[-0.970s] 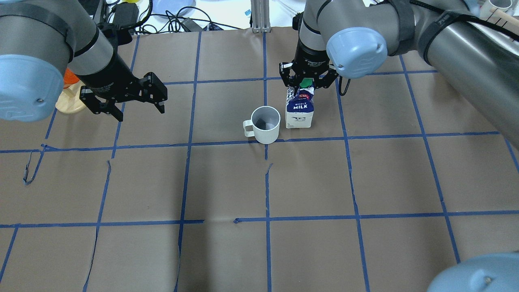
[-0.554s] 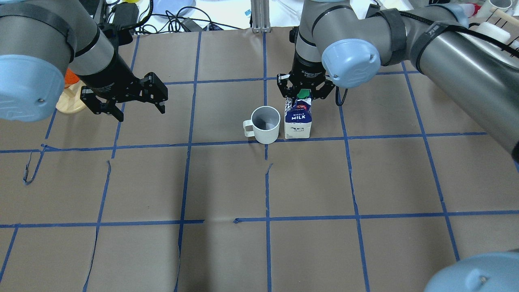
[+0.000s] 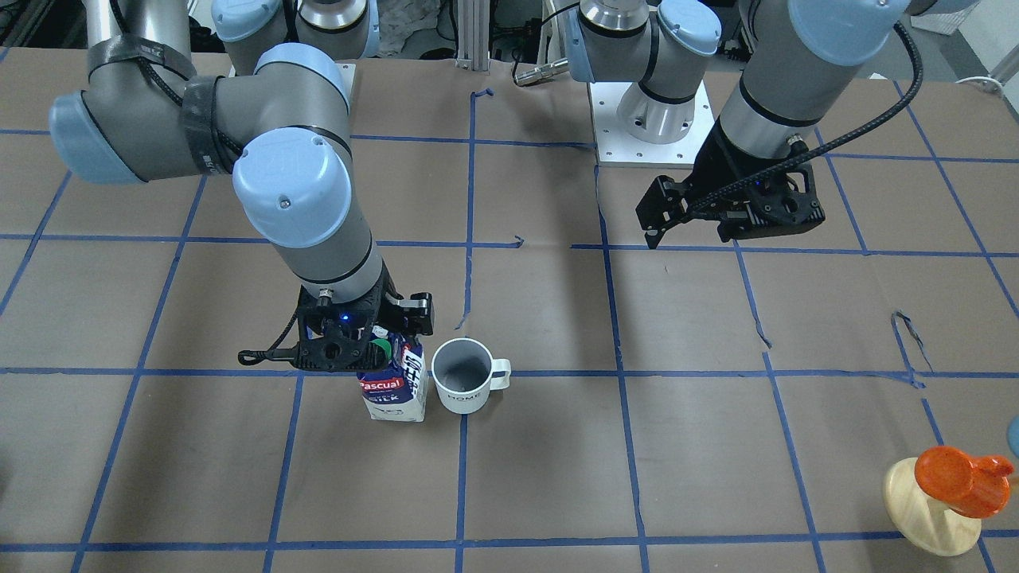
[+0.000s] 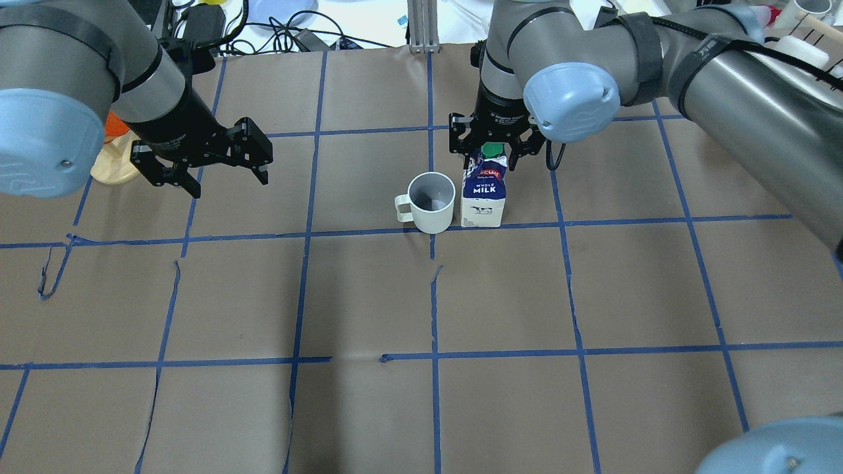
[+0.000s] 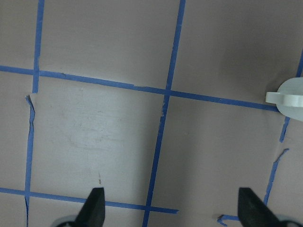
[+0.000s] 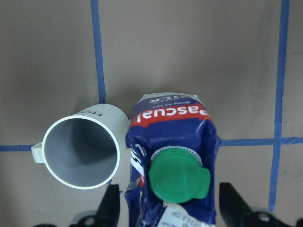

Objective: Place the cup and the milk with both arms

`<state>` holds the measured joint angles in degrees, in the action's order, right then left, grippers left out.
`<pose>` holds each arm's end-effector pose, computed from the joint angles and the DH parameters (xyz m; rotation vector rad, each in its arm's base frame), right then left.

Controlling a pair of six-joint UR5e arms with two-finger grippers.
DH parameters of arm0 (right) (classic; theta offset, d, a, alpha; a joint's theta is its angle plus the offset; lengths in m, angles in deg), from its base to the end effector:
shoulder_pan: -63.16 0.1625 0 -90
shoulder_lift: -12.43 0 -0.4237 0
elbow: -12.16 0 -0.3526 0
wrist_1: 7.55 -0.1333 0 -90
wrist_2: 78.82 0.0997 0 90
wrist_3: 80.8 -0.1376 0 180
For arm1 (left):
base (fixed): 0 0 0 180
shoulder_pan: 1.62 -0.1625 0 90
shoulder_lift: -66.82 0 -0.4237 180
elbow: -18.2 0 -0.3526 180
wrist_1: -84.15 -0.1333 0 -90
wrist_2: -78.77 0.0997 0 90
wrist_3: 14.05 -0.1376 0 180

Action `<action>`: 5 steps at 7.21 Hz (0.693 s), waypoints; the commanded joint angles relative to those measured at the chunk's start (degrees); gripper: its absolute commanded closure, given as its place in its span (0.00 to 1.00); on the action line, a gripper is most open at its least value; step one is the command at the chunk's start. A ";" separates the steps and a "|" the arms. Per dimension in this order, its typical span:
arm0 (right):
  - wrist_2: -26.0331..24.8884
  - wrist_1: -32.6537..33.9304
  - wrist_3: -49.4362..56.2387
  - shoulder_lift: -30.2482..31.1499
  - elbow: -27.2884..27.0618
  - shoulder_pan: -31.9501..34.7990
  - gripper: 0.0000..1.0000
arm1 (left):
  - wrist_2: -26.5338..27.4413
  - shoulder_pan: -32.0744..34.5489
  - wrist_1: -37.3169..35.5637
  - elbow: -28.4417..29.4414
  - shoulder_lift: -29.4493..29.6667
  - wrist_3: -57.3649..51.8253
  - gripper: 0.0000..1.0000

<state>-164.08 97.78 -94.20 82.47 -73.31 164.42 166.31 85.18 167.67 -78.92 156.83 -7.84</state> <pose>0.2559 -0.5445 0.3296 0.0573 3.0605 0.0297 -0.1140 -0.4552 0.4038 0.2546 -3.0884 -0.0193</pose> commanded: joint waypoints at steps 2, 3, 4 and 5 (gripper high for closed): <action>-0.44 -5.04 0.83 9.65 1.54 -1.32 0.00 | 0.00 -0.06 -0.29 0.09 0.08 -0.57 0.00; -0.61 -5.83 1.01 12.03 1.36 -1.50 0.00 | 0.00 -0.14 -0.29 0.09 0.08 -1.45 0.00; -1.92 -9.76 2.05 13.27 1.45 -1.59 0.00 | 0.08 -0.32 -0.38 0.70 -0.18 -4.24 0.00; -2.11 -11.54 2.32 14.85 1.45 -2.02 0.00 | 0.00 -0.32 -0.38 0.88 -0.45 -4.79 0.00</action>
<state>-165.60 89.03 -92.46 95.25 -71.85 162.81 166.35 84.93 167.34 -78.37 156.67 -11.20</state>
